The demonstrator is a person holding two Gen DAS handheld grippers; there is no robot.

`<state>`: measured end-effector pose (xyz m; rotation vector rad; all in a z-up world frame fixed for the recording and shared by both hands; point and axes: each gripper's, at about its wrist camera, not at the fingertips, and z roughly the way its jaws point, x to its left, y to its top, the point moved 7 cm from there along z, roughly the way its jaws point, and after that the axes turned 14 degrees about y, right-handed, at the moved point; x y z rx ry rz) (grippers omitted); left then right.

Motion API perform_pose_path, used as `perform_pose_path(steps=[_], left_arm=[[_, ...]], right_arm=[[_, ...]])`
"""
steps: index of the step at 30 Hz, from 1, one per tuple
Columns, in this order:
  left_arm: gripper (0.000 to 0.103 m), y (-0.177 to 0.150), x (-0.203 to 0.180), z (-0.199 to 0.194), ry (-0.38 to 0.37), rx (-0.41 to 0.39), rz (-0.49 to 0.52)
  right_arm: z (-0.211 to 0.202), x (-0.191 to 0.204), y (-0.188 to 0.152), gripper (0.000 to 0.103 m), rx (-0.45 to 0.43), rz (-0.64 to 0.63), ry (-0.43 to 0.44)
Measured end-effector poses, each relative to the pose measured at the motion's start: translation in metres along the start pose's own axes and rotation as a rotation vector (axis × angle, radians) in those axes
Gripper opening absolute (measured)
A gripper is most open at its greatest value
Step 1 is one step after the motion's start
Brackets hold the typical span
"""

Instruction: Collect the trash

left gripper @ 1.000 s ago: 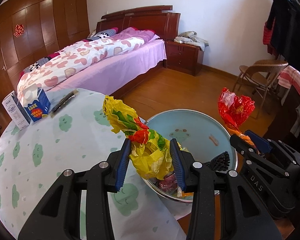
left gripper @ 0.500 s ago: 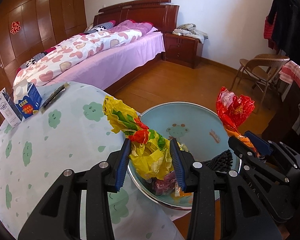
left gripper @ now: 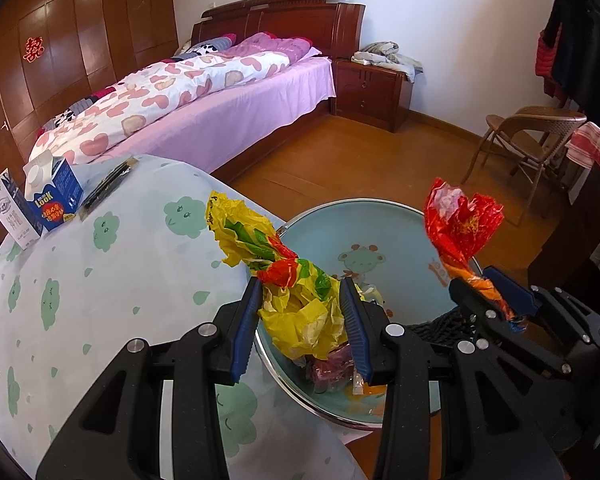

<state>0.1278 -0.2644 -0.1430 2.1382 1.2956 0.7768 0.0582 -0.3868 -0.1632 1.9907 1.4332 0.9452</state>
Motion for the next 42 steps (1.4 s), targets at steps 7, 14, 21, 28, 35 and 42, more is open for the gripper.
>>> perform_pose_path(steps=[7, 14, 21, 28, 35, 42], left_arm=[[0.04, -0.001, 0.002, 0.007, 0.007, 0.013, -0.008], [0.04, 0.0, -0.004, 0.017, -0.003, 0.031, -0.002], [0.042, 0.001, -0.003, 0.024, -0.005, 0.049, -0.003], [0.048, 0.0, -0.005, 0.025, -0.01, 0.053, 0.005], [0.085, 0.002, 0.005, 0.013, 0.011, 0.022, -0.027], [0.095, -0.007, 0.029, -0.015, 0.085, -0.081, -0.039]], right_arm=[[0.002, 0.001, -0.003, 0.034, -0.002, 0.01, 0.004], [0.011, 0.003, -0.005, 0.034, 0.024, 0.008, 0.008], [0.012, -0.006, -0.001, 0.041, 0.03, 0.012, 0.025], [0.002, -0.009, 0.003, 0.046, -0.038, 0.078, 0.078], [-0.01, -0.014, 0.005, 0.049, -0.118, 0.152, 0.051], [-0.022, -0.006, 0.009, 0.077, -0.181, 0.174, 0.022]])
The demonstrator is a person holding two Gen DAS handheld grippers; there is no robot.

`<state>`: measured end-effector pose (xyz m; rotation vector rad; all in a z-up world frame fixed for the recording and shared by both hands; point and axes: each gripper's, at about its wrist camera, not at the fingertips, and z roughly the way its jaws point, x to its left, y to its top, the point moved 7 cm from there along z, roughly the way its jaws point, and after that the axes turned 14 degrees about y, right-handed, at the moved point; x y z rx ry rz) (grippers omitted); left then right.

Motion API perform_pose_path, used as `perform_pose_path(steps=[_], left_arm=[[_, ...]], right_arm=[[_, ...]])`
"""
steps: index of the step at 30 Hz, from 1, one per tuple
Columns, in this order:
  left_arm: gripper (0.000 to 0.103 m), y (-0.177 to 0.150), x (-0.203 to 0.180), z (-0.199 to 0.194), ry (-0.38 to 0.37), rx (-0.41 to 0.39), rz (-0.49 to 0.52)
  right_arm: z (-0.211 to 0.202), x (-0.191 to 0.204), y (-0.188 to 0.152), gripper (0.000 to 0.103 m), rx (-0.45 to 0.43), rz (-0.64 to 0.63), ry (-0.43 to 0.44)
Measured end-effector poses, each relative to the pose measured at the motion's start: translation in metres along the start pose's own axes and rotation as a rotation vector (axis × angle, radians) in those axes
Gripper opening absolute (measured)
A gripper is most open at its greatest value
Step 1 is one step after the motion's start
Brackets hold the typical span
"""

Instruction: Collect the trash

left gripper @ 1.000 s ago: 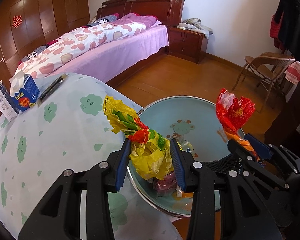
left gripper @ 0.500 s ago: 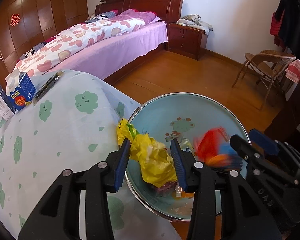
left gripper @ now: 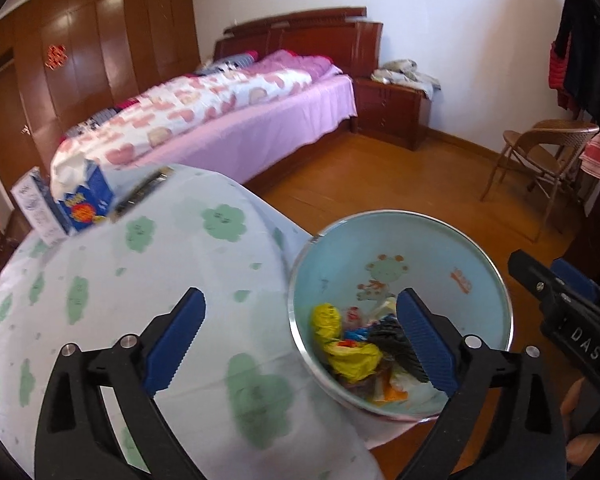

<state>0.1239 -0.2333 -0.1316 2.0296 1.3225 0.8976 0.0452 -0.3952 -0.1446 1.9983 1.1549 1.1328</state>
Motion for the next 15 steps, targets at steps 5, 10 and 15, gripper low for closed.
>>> perform_pose_path(steps=[5, 10, 15], left_arm=[[0.097, -0.006, 0.026, -0.022, 0.045, -0.058, -0.03], [0.097, -0.011, 0.058, -0.047, 0.091, -0.103, -0.077], [0.097, -0.015, 0.076, -0.068, 0.099, -0.119, -0.106]], right_arm=[[-0.01, 0.012, -0.001, 0.084, 0.005, -0.039, -0.002], [-0.033, 0.022, 0.004, 0.085, -0.029, -0.087, -0.005], [-0.053, 0.045, -0.001, 0.088, -0.092, -0.14, -0.015]])
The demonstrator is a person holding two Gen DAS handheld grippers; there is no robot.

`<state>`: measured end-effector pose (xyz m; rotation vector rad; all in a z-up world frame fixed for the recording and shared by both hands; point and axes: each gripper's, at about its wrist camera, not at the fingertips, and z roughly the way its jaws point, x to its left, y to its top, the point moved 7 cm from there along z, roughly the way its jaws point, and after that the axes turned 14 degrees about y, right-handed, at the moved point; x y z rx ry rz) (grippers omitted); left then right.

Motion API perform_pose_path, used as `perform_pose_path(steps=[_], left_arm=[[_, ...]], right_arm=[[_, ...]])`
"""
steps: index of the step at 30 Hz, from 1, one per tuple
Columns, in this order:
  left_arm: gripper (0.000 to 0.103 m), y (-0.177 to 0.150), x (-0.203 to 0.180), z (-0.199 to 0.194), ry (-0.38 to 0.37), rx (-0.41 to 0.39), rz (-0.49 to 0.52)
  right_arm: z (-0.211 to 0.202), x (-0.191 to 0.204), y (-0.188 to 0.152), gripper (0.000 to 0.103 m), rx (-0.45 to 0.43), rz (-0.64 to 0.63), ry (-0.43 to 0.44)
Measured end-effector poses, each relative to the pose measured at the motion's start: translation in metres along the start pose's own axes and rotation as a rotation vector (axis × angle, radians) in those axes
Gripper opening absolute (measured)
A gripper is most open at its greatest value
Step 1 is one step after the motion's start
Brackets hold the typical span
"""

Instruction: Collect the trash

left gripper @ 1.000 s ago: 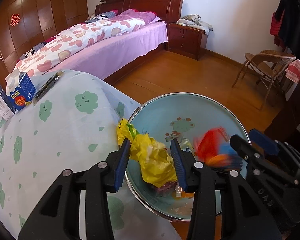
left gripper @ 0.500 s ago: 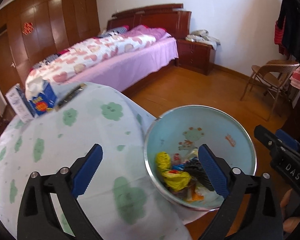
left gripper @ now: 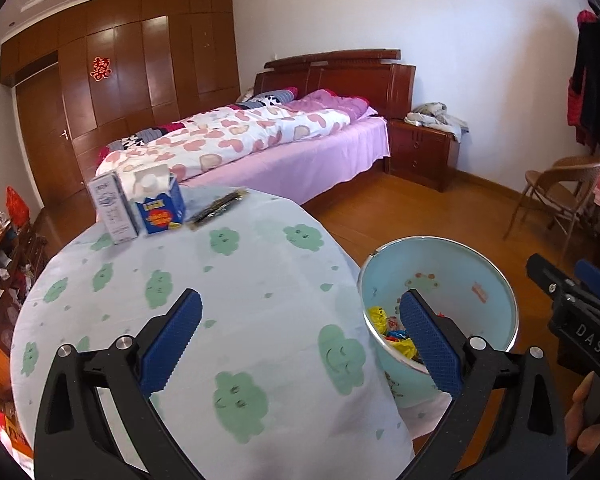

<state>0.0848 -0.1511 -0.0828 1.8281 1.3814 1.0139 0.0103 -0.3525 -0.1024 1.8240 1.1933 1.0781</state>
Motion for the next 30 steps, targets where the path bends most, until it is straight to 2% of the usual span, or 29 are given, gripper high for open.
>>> perform_pose_path(steps=[8, 13, 30], left_arm=[[0.097, 0.006, 0.018, -0.038, 0.011, -0.081, -0.029], [0.097, 0.011, 0.021, -0.055, -0.003, -0.117, -0.041], [0.097, 0.011, 0.025, -0.056, 0.026, -0.106, -0.051]], right_arm=[[-0.04, 0.023, 0.004, 0.09, -0.127, -0.059, -0.037], [-0.049, 0.025, 0.01, 0.09, -0.139, -0.064, -0.038], [-0.061, 0.013, 0.017, 0.09, -0.141, -0.038, -0.045]])
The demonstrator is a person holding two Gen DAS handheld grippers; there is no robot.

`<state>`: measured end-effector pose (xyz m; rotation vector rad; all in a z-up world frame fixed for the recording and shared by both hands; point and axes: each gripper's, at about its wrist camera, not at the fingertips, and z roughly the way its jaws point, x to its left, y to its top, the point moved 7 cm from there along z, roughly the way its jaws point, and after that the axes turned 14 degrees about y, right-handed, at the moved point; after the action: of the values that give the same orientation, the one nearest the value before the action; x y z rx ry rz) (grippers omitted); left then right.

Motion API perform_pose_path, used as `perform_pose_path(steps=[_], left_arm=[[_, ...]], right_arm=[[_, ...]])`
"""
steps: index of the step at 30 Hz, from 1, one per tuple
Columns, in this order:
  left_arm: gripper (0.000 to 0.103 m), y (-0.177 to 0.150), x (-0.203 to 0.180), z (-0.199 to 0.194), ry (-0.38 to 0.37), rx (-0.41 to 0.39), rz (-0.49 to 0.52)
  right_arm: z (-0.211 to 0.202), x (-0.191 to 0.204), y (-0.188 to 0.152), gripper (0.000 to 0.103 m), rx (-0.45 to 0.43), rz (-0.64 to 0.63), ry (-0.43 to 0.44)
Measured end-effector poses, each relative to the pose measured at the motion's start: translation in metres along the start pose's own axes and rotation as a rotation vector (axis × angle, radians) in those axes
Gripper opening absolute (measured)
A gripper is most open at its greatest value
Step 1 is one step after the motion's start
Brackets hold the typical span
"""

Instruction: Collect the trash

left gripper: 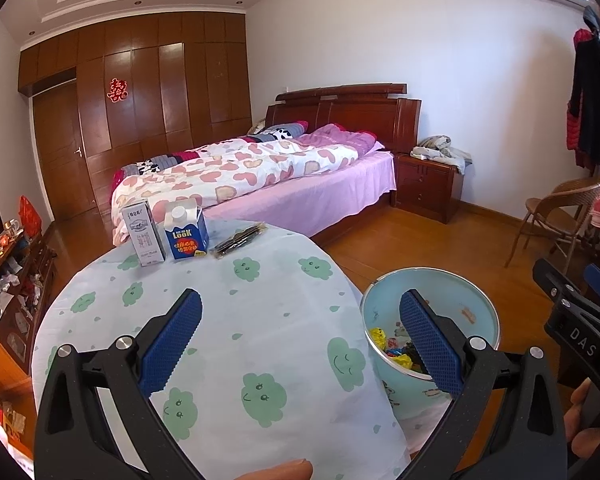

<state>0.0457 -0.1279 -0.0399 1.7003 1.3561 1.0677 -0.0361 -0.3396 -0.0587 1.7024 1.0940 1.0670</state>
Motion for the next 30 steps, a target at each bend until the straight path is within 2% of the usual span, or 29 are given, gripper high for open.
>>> perform_pose_path(steps=[30], left_arm=[[0.097, 0.0004, 0.001, 0.0036, 0.034, -0.009, -0.005]], right_arm=[[0.0013, -0.0023, -0.005, 0.09, -0.001, 0.003, -0.008]])
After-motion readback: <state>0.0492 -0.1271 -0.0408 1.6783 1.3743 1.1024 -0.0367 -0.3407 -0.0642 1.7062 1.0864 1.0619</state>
